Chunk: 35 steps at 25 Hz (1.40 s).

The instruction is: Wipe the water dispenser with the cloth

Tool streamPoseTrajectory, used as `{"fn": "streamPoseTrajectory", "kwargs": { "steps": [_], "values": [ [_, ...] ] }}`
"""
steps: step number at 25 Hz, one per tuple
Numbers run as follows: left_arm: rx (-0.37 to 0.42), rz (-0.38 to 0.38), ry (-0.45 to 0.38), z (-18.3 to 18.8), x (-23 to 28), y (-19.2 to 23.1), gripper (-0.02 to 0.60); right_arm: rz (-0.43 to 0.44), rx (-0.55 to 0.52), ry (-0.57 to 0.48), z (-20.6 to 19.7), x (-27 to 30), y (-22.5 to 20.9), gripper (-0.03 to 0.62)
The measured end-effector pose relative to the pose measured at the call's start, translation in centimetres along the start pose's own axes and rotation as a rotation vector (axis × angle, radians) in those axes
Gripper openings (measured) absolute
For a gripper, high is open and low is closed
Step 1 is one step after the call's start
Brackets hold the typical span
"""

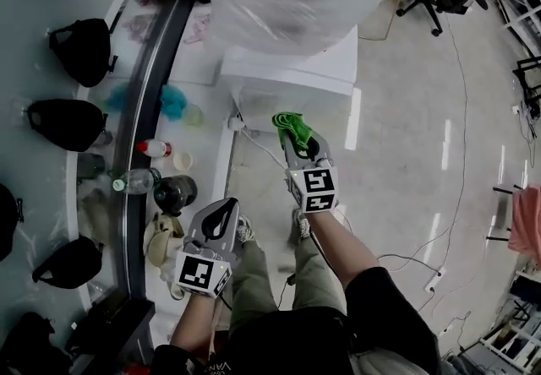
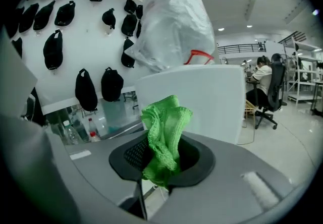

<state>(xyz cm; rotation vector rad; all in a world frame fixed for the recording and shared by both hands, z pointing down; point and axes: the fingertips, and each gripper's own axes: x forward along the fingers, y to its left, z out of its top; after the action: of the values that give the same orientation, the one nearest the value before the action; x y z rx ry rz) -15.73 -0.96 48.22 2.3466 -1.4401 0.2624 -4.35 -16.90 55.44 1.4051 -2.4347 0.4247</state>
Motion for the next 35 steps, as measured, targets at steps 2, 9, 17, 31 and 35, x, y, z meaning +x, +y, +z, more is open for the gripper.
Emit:
{"fn": "streamPoseTrajectory", "kwargs": {
  "steps": [2,9,17,31,35],
  "values": [
    [0.001,0.005,0.011,-0.6,-1.2,1.5,0.003,0.037,-0.011,0.003,-0.1,2.4,2.9,0.092],
    [-0.008,0.054,0.044,-2.3,-5.1,6.2,0.003,0.087,-0.031,0.01,1.1,10.1,9.4,0.092],
    [-0.016,0.074,0.056,-2.8,-5.6,7.2,0.003,0.006,-0.02,0.047,0.4,10.7,5.6,0.092],
    [-0.026,-0.028,0.042,-3.1,1.3,-1.4,0.003,-0.158,-0.023,0.083,-2.9,1.4,-10.1,0.092],
    [-0.041,-0.03,0.037,-3.4,2.2,-3.0,0.003,-0.197,-0.019,0.098,-3.6,-0.3,-12.9,0.092]
  ]
}}
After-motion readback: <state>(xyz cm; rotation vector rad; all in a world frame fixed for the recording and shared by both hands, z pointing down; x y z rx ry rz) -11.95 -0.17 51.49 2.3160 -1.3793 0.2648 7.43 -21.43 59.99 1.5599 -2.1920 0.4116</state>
